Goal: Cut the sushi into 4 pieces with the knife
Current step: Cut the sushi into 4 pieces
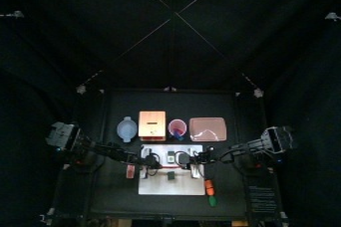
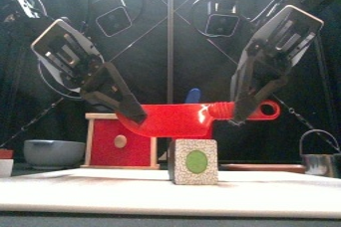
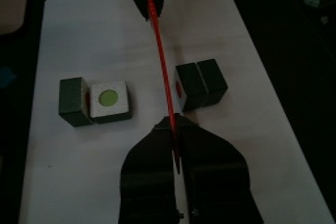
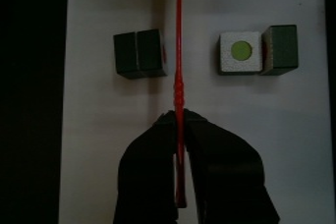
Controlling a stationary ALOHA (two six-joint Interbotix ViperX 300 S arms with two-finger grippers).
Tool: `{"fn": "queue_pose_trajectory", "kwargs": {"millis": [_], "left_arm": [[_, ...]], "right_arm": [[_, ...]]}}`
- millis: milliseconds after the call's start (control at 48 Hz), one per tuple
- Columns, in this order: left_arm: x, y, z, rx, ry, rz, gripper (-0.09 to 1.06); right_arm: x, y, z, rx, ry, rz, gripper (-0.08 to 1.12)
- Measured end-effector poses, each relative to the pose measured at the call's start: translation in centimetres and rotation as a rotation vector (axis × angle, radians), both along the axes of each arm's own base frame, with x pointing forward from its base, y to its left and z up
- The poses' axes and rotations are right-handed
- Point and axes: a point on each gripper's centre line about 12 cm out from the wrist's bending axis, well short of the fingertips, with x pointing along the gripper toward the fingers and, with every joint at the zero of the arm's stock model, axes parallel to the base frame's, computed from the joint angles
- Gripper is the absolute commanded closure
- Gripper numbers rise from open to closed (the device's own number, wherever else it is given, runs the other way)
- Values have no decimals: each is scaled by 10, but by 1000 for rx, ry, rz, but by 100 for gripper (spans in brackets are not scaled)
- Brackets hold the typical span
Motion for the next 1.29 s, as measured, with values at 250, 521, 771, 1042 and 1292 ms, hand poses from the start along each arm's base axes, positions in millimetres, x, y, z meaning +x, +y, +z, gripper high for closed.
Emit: {"fn": "queue_pose_trajectory", "kwargs": {"millis": [250, 521, 771, 1042, 1292], "left_arm": [[3, -14, -1, -10, 32, -23, 72], [5, -25, -3, -33, 52, -25, 72], [9, -32, -12, -43, 72, -22, 72], [11, -37, -23, -47, 99, -20, 72], [11, -37, -23, -57, 101, -9, 72]], "right_arm": [[-1, 10, 1, 16, 13, 16, 91], [-2, 14, 1, 23, 14, 21, 91], [-2, 17, -11, 19, 47, 27, 91], [-1, 17, -15, 18, 60, 27, 91], [0, 17, -15, 3, 58, 40, 91]]}}
